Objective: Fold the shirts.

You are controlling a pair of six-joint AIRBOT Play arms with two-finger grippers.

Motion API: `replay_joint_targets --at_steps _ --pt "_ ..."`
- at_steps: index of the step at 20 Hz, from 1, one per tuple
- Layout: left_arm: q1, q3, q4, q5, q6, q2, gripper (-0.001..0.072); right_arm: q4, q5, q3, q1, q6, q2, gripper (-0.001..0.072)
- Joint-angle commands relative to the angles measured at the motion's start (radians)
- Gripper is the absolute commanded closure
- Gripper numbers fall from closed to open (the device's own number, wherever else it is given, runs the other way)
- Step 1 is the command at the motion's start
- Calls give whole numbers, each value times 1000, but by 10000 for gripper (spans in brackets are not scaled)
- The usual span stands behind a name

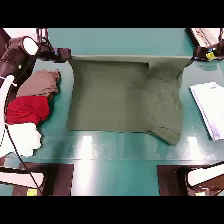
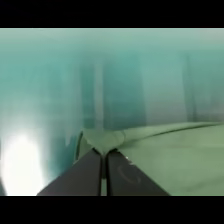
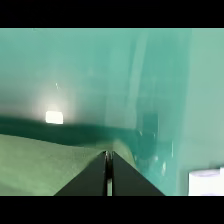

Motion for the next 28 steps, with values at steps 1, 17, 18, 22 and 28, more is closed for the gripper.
replay_joint_targets --at_steps 1,17,18,22,28 --pt "36 -42 -31 -97 76 -4 683 -78 43 -97 7 -3 44 704" --pt "37 -344 -246 -155 152 0 659 -96 -171 -774 76 22 343 697" --pt "37 -344 -251 -159 141 0 397 -96 -165 -774 76 28 343 694" --pt "43 -337 -262 -228 145 10 98 -89 -72 -729 71 43 343 361" --pt "188 -386 -246 -429 206 216 98 112 193 -701 -62 -43 475 408"
